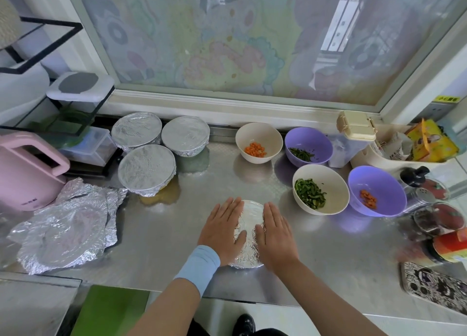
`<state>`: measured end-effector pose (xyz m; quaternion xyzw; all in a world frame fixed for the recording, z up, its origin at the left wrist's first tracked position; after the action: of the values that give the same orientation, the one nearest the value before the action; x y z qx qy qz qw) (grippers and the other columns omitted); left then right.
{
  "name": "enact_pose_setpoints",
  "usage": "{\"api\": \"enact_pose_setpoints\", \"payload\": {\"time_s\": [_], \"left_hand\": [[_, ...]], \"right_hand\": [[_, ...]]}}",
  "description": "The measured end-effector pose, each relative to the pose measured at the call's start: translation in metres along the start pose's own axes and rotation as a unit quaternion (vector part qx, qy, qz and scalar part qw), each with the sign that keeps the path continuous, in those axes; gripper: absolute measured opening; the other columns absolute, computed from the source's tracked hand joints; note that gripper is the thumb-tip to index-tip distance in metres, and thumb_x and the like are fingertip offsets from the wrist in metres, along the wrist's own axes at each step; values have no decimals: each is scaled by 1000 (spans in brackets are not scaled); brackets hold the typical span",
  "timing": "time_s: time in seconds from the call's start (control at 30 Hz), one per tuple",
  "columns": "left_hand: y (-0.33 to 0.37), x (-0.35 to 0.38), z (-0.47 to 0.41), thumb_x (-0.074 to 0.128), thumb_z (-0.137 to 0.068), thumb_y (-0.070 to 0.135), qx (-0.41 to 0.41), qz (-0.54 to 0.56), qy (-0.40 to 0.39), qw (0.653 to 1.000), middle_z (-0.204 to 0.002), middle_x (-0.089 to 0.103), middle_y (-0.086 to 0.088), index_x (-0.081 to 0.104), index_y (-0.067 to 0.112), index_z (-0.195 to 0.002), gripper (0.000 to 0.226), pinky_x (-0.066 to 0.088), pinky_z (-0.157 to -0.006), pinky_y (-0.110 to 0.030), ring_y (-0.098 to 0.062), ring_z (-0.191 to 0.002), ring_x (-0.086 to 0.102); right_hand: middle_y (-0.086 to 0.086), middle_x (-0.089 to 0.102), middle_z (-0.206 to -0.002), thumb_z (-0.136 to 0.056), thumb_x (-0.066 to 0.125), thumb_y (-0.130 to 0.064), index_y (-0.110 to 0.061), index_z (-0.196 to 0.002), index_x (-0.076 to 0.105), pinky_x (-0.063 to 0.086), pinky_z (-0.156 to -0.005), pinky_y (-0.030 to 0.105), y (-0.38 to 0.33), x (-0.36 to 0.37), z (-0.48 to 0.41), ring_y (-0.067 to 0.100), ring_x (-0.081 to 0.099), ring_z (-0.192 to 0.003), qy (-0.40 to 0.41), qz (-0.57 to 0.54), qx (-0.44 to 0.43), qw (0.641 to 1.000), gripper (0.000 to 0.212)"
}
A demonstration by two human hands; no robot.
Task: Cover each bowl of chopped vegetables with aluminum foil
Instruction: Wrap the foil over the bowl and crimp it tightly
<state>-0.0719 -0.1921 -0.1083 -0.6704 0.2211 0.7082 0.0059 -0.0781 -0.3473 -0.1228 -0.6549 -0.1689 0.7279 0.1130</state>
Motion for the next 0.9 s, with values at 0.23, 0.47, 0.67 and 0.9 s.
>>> {"api": "enact_pose_setpoints", "payload": {"time_s": [0.23,0.47,0.67,0.9], "left_hand": [[-5,2,32,43,-100,21,-199,243,126,941,-156,32,1,30,15,-151,53,20,-117,-22,-12,-142,29],[5,11,33,41,-100,26,-246,329,140,901,-156,28,6,23,23,-153,55,21,-112,-19,-9,-142,28],[-21,5,20,37,-101,30,-194,283,99,934,-147,45,11,34,29,-147,46,37,-105,-23,-10,-130,46],[-20,0,44,33,-104,31,-255,242,154,923,-143,51,9,44,26,-144,42,31,-102,-16,-11,-130,49]], "right_hand": [[9,10,-163,-88,4,-50,-8,-155,15,0,-121,44,-8,-9,-4,21,4,-151,-23,118,10,993,79],[1,10,-164,-89,11,-49,-27,-155,12,14,-119,49,-55,-10,-37,24,8,-151,-110,147,-217,959,70],[-5,34,-151,-91,16,-50,-27,-153,25,34,-107,39,-47,-14,-35,18,29,-140,-90,108,-173,975,67],[-7,30,-152,-89,15,-56,-27,-153,21,36,-105,36,-43,-15,-31,15,28,-139,-82,98,-139,982,71]]}}
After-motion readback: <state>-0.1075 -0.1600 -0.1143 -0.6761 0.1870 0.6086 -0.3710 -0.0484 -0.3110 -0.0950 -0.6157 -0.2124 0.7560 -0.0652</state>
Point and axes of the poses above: each hand's wrist, its own z-axis away from the middle knuckle, its own x-axis out of the palm, y = z × x, the point moved 5 cm from there along -z, towards the middle knuckle
